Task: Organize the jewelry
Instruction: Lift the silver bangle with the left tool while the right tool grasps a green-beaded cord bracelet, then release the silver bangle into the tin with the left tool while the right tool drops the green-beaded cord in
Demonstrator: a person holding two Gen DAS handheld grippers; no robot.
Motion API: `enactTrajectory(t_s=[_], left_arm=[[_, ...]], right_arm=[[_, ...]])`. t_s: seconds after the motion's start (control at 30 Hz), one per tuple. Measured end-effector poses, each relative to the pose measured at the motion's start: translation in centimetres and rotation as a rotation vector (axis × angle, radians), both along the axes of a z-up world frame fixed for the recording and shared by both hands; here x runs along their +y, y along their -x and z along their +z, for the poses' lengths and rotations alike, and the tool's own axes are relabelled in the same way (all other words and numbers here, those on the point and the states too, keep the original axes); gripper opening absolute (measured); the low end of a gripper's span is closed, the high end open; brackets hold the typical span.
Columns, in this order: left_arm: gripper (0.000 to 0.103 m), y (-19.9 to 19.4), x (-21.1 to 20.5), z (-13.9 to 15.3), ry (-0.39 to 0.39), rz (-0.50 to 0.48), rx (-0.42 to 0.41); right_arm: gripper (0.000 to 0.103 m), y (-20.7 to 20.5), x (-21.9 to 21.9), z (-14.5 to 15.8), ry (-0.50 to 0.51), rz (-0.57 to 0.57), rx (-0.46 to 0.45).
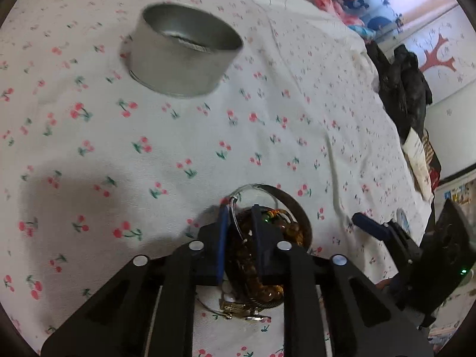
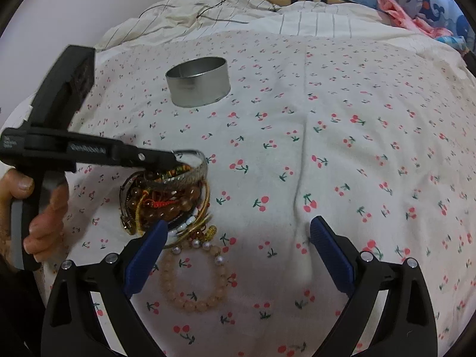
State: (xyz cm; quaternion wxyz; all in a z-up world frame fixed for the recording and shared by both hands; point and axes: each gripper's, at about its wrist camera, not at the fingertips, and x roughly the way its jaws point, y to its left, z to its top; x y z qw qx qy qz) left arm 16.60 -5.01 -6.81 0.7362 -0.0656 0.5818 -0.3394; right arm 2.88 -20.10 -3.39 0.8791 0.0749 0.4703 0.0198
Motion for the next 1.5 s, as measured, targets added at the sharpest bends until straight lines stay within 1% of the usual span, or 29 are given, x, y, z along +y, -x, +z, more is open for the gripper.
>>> enactTrajectory(t_s=[0.03,0.07,0.13,0.2,0.3,0.33,0.4,0.5,0.57,0.6,0.63,0.67,0.7,0.73,0.77,0.8,0.83,0.87,0.9,0.97,1.03,1.13,1.2,1.27,1.33,1.4,1.47,1.5], left_arm=[[0.009,-0.1,0.4,0.5,0.019,0.015,-0.011],[0.004,-0.3,0.8,1.0,0.033,0.026,-0.023],[0.004,-0.4,1.8,2.0,0.078,0.036,-0.041],[0.004,-0.7,2.6,2.7,0.084,0.063,-0.066],[0.004,-1.2,3.7,2.9,0.113,0.099,-0.051],[0.004,-1.4,3.9,3.0,0.119,0.107,-0.051],[0.004,-1.6,4.6,3.4,0.139,0.122,-0.053],[0.005,-1.8,5.3,4.2,0.205,0.143,-0.056],[0.005,-2.0,5.4,4.8,0.212,0.157,-0.07],[0.005,-2.0,5.6,4.8,0.216,0.161,-0.07],[0.005,-2.0,5.7,4.8,0.22,0.165,-0.066],[0.004,-2.1,5.9,4.7,0.221,0.168,-0.063],[0.004,-2.1,6.0,4.7,0.219,0.173,-0.063],[0.005,-2.2,6.0,4.7,0.221,0.176,-0.062],[0.005,-2.1,6.1,4.8,0.223,0.176,-0.062],[0.005,-2.2,6.0,4.8,0.222,0.176,-0.064],[0.005,-2.1,6.0,4.9,0.221,0.173,-0.068],[0.005,-2.1,6.1,4.9,0.225,0.169,-0.067],[0.005,-2.0,6.0,4.9,0.227,0.166,-0.067],[0.005,-1.9,5.9,4.9,0.223,0.163,-0.073],[0.005,-1.9,5.9,5.1,0.226,0.164,-0.076],[0.004,-1.8,5.8,5.5,0.246,0.151,-0.081],[0.005,-1.7,5.5,6.4,0.267,0.136,-0.096],[0.005,-1.5,5.3,7.4,0.263,0.115,-0.133],[0.005,-1.6,5.1,7.8,0.261,0.105,-0.139],[0.005,-2.1,4.9,7.8,0.236,0.105,-0.131],[0.005,-2.4,4.4,7.2,0.174,0.073,-0.121],[0.005,-2.4,4.2,6.7,0.134,0.062,-0.118]], right_arm=[[0.092,-0.4,0.0,-0.1,0.002,0.012,0.006],[0.092,-0.9,0.0,-0.2,0.009,0.023,0.01],[0.092,-1.5,-0.3,-0.4,0.004,0.033,0.016],[0.092,-2.2,-0.8,-0.7,-0.032,0.041,0.02],[0.092,-2.9,-0.8,-1.2,-0.056,0.072,0.034],[0.092,-2.9,-0.6,-1.1,-0.064,0.099,0.029],[0.092,-2.7,0.4,-0.9,-0.092,0.2,0.023],[0.092,-2.0,1.4,0.0,-0.077,0.302,-0.002],[0.092,-1.5,2.0,0.5,-0.062,0.34,-0.034],[0.087,-1.2,2.4,0.7,-0.057,0.363,-0.045],[0.075,-0.9,3.2,0.8,-0.052,0.403,-0.051],[0.069,-0.6,4.1,0.7,-0.042,0.448,-0.046],[0.053,-0.5,4.8,0.5,-0.022,0.474,-0.04],[0.035,-0.5,5.6,0.0,0.03,0.494,-0.026],[0.032,-0.6,6.2,-0.6,0.074,0.502,-0.005],[0.03,-0.7,6.4,-0.8,0.088,0.504,-0.004],[0.023,-0.8,6.3,-0.8,0.083,0.5,-0.007],[0.018,-1.0,6.1,-0.8,0.08,0.487,-0.009],[0.016,-1.1,6.0,-0.8,0.082,0.481,-0.014],[0.006,-0.8,5.9,-0.7,0.071,0.474,-0.019],[0.004,-0.2,6.0,-0.2,0.096,0.475,-0.038],[0.004,-0.1,4.8,1.3,0.052,0.439,-0.093],[0.004,-0.4,3.5,2.4,-0.017,0.409,-0.128],[0.004,-0.5,2.1,3.6,-0.101,0.378,-0.174],[0.004,-0.8,1.0,4.5,-0.176,0.353,-0.213],[0.004,-0.9,0.1,5.1,-0.232,0.327,-0.245],[0.004,-1.0,-1.0,5.5,-0.29,0.294,-0.265],[0.004,-1.3,-1.2,5.7,-0.298,0.278,-0.27]])
